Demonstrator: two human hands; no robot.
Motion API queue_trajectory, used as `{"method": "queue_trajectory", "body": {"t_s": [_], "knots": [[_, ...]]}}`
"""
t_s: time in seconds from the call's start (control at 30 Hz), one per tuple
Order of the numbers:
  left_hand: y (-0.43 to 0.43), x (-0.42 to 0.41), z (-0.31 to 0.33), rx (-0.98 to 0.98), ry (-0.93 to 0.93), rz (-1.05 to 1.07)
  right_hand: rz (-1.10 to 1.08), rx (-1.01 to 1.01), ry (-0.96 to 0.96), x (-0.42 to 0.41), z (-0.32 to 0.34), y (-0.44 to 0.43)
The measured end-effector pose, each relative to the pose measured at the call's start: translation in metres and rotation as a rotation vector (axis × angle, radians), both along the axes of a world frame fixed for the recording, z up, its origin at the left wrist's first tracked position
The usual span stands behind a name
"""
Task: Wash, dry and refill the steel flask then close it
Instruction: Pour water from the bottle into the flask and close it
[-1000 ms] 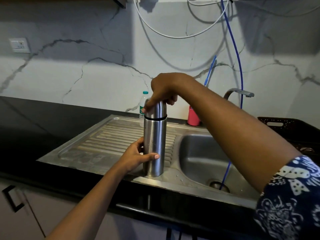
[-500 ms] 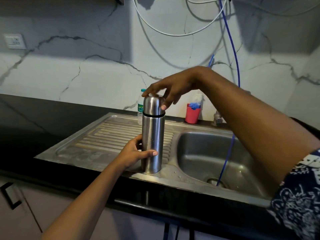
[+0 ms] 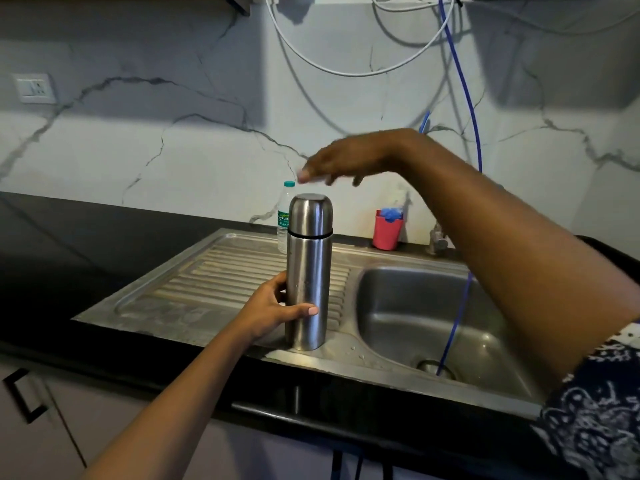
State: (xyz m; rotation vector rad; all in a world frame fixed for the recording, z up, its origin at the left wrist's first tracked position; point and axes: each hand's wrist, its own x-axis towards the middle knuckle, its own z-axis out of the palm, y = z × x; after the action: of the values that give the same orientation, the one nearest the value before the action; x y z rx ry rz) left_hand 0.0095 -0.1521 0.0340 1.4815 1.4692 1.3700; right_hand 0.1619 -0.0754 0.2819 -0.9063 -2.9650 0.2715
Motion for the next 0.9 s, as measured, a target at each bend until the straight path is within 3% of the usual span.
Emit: {"method": "queue_trajectory", "body": {"t_s": [0.07,0.17,0.23,0.33,0.37,0.43,0.5,0.6,0.9], "knots": [[-0.002,0.001,0.002,-0.001,0.001,-0.001,0.152,-0.194,-0.135,0.003,-0.005,0.003],[-0.002,0.002,0.003,0.000,0.008,0.010,0.126,-0.138,-0.031,-0.007,-0.016,0.005],[-0.001,0.002,0.002,0.011,0.009,0.014,0.016,0.080,-0.008,-0.019,-0.023,-0.003],[-0.002,0.004,0.001,0.010,0.013,0.023,-0.188,0.607,-0.081,-0.035,-0.042,-0.013],[-0.002,0.004,0.002,0.008,0.014,0.021,-0.210,0.672,-0.044,-0.036,-0.042,-0.014],[-0.003,0.003,0.003,-0.001,0.018,0.002,-0.132,0.671,0.091,-0.025,-0.034,-0.012],[-0.002,0.002,0.006,-0.008,0.028,-0.024,0.122,0.607,0.143,-0.012,-0.026,-0.003],[-0.001,0.001,0.009,-0.017,0.050,-0.053,0.387,0.547,0.005,-0.005,-0.041,0.007],[0.001,0.007,-0.005,0.101,0.116,0.110,0.126,0.753,0.171,-0.031,-0.069,0.000]]}}
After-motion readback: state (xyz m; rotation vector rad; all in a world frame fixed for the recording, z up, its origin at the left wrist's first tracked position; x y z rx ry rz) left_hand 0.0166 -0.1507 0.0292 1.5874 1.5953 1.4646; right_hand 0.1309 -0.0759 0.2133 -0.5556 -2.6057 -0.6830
